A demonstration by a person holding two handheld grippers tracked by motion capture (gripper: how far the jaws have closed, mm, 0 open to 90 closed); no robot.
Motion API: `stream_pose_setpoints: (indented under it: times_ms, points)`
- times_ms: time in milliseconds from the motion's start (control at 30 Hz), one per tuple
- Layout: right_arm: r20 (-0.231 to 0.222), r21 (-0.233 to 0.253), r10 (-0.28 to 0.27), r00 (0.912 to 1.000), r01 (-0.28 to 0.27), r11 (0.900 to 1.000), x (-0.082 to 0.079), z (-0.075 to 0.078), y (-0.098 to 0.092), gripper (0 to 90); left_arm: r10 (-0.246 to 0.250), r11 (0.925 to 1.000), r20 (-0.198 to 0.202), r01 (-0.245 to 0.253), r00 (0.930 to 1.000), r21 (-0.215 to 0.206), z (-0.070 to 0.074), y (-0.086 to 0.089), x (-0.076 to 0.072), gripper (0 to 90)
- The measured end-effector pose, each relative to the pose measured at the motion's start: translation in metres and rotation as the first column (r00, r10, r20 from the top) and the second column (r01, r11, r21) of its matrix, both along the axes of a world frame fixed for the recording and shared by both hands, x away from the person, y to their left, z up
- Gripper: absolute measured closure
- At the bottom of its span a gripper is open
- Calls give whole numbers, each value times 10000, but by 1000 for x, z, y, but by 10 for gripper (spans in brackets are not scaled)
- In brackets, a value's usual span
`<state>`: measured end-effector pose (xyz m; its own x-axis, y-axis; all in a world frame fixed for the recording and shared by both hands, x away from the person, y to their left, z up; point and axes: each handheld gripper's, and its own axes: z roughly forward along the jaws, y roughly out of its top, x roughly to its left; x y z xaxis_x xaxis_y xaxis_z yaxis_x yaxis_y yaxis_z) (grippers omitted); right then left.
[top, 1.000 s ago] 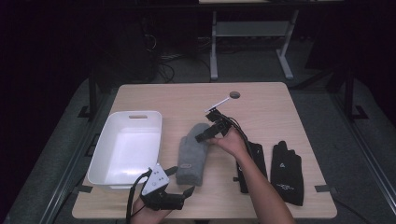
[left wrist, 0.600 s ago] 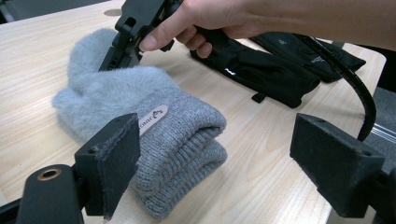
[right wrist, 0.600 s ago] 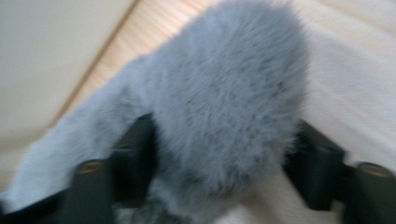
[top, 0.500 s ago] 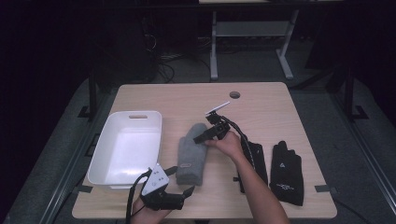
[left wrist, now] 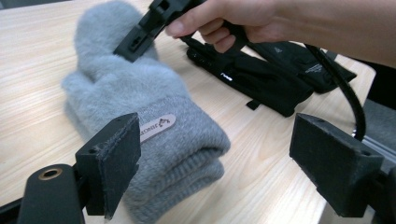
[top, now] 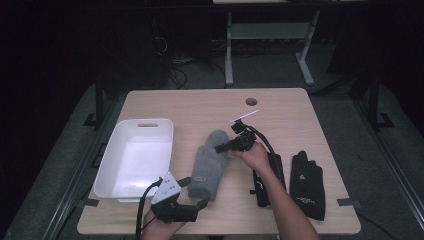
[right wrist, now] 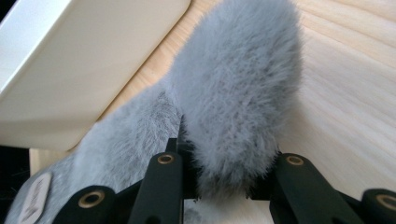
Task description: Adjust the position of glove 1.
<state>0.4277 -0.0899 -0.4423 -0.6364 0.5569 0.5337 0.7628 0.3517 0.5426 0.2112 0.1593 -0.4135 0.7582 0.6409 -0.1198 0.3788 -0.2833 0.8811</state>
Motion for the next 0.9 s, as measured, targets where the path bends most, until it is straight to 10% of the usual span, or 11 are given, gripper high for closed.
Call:
stream_pose_setpoints:
  times_ms: [667,900]
  points:
    - [559,47,-346,9978,344,9994,-22,5,-67,724,440,9987,-1305,-469,9905,-199,15,-26,48,165]
    - [552,68,-492,9973,489,9988,-25,-3,-70,722,785,9957,-2804,-891,9567,-252,-8,-26,66,169]
